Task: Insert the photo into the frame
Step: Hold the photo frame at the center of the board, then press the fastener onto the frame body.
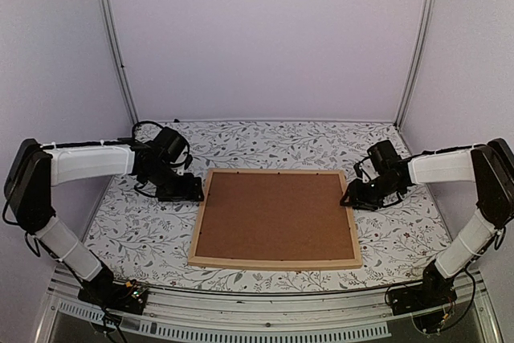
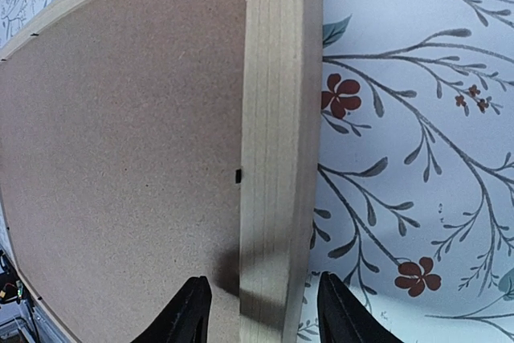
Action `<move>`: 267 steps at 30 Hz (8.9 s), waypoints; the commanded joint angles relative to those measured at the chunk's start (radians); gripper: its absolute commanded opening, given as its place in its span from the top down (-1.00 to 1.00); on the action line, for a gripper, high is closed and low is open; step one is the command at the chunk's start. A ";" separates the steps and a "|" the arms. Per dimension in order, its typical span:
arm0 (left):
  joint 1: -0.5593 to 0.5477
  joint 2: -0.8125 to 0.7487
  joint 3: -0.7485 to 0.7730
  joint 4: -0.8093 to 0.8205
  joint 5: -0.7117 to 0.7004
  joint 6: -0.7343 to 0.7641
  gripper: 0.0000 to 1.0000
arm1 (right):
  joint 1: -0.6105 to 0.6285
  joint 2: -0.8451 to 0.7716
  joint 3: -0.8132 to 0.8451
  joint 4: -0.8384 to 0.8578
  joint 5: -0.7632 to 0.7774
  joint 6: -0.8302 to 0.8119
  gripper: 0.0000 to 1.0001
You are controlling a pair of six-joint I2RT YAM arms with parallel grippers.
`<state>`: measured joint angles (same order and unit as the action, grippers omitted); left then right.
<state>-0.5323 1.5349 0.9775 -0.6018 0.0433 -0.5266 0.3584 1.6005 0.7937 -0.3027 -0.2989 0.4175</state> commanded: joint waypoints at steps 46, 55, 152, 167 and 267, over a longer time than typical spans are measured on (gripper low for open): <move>-0.067 0.150 -0.092 0.268 0.212 -0.072 0.35 | -0.045 0.159 0.265 -0.205 0.236 -0.149 -0.01; -0.069 0.167 -0.080 0.257 0.205 -0.059 0.33 | -0.073 0.111 0.269 -0.197 0.203 -0.141 -0.01; -0.077 0.175 -0.102 0.273 0.212 -0.051 0.30 | 0.012 0.205 0.361 -0.337 0.310 -0.122 0.03; -0.095 0.192 -0.118 0.301 0.233 -0.063 0.30 | 0.074 0.226 0.358 -0.344 0.348 -0.071 0.03; -0.242 0.167 0.178 -0.164 -0.190 -0.078 -0.48 | 0.063 -0.118 0.012 -0.258 0.207 -0.033 -0.01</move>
<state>-0.7925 1.6310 1.0618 -0.7013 -0.0746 -0.6746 0.4305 1.4704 0.8173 -0.5873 -0.0830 0.4023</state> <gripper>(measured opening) 0.739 0.506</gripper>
